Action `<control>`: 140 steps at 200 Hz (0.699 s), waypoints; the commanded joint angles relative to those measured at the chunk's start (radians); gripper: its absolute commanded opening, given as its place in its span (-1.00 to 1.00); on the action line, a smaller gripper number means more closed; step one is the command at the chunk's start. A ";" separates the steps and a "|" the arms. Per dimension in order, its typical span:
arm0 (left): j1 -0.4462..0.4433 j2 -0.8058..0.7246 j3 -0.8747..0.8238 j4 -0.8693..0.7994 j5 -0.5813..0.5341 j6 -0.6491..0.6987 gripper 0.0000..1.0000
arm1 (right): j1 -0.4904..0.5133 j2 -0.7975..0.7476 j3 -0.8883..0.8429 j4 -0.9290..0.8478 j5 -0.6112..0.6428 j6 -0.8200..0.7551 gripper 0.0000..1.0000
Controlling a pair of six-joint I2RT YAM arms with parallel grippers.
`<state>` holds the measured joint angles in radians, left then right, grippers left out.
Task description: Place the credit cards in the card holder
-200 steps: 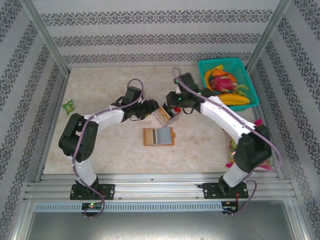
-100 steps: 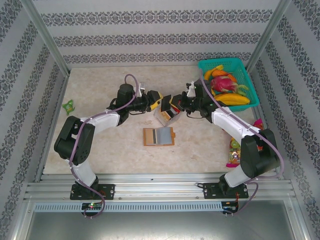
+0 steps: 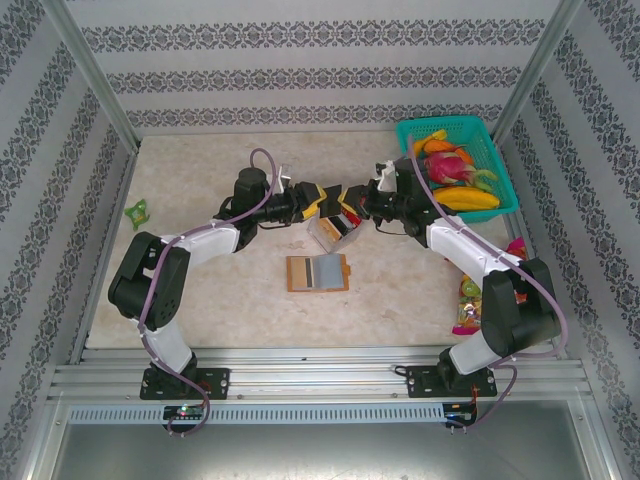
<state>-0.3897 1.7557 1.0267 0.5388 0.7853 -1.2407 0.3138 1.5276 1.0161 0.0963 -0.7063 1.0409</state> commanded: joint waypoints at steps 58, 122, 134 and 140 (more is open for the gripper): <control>0.011 -0.034 -0.028 0.042 0.019 0.006 -1.00 | -0.018 0.016 -0.021 0.050 -0.048 0.009 -1.00; 0.008 -0.156 -0.190 -0.229 -0.115 0.193 -1.00 | 0.004 -0.009 -0.110 -0.214 0.102 -0.205 -0.46; 0.003 -0.192 -0.245 -0.278 -0.165 0.226 -1.00 | 0.036 -0.013 -0.126 -0.273 0.164 -0.253 -0.46; -0.003 -0.207 -0.270 -0.289 -0.184 0.238 -1.00 | 0.056 -0.012 -0.134 -0.297 0.196 -0.271 -0.46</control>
<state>-0.3840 1.6176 0.8391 0.4129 0.7155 -1.1328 0.3122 1.5417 0.9245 -0.0437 -0.6479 0.9089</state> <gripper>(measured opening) 0.063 0.271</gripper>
